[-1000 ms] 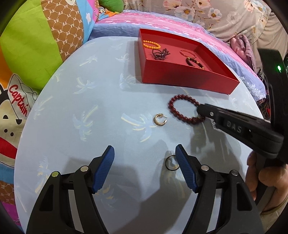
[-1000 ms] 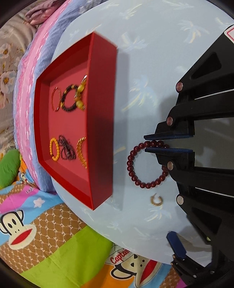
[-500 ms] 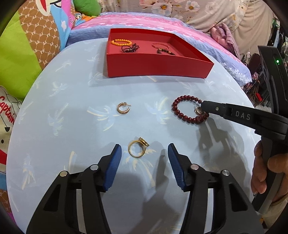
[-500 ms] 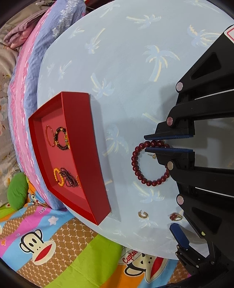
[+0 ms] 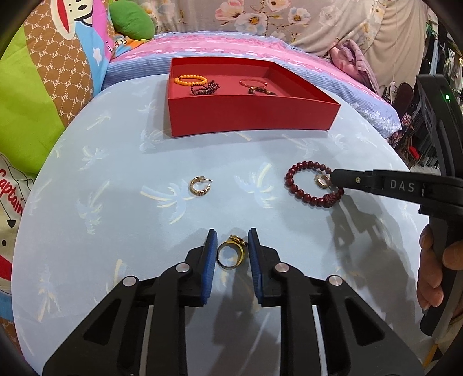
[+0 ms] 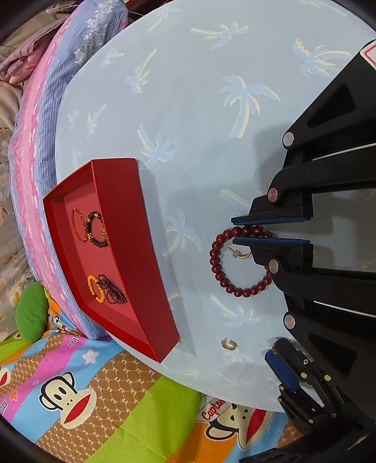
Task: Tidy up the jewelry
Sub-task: 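Grasp the garnet bead bracelet with the right tool while the left tool grasps the gold ring, then carry the garnet bracelet and gold ring into the red box and open both tools, then move both tools over the two gold hoop earrings on the table, then close the right tool on one hoop earring while the left tool grasps the other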
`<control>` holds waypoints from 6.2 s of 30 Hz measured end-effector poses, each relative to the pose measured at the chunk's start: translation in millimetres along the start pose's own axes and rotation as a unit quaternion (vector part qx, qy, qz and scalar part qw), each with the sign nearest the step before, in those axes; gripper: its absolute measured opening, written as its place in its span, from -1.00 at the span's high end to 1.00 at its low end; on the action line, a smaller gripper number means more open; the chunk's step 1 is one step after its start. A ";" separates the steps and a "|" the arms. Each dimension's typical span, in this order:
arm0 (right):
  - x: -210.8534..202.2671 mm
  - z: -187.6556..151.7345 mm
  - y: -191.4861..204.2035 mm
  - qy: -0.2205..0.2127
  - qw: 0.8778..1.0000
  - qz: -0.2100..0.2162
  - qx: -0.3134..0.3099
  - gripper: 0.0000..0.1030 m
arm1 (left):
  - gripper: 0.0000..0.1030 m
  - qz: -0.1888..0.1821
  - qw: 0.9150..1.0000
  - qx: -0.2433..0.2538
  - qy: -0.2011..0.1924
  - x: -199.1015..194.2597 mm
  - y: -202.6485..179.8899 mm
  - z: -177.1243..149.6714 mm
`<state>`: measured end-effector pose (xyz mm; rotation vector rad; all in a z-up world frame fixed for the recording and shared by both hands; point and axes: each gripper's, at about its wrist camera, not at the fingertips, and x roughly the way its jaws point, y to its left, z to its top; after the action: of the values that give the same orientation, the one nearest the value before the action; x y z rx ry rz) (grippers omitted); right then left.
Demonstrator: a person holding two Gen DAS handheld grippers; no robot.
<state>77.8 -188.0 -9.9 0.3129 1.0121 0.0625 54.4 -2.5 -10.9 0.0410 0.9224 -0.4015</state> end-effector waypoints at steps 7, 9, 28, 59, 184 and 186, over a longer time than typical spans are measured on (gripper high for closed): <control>-14.3 7.5 4.9 -0.017 1.000 0.010 -0.006 0.86 | 0.75 -0.014 1.000 -0.004 0.009 -0.6 -5.7 2.6; -19.9 10.7 7.5 -0.024 1.000 0.013 -0.009 0.86 | 0.75 -0.014 1.000 -0.003 0.010 -1.0 -6.7 3.6; -66.9 63.1 26.9 -0.095 0.994 0.038 -0.032 0.86 | 0.76 -0.031 0.999 -0.026 -0.006 -12.1 -2.1 59.9; 57.1 220.7 -8.0 -0.074 0.997 0.012 0.014 0.86 | 0.75 -0.035 0.999 -0.015 0.016 122.5 -6.7 230.6; 1.4 -8.3 25.0 -0.009 0.996 -0.043 -0.076 0.71 | 0.42 0.023 0.998 -0.050 0.044 28.3 24.9 50.2; 0.8 -7.4 24.3 -0.009 0.996 -0.041 -0.074 0.71 | 0.59 0.017 0.998 -0.051 0.044 29.1 26.1 50.9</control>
<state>74.3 -162.9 -7.2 0.1371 0.9962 0.0606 118.3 1.9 -6.2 -0.0183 1.0268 -0.3224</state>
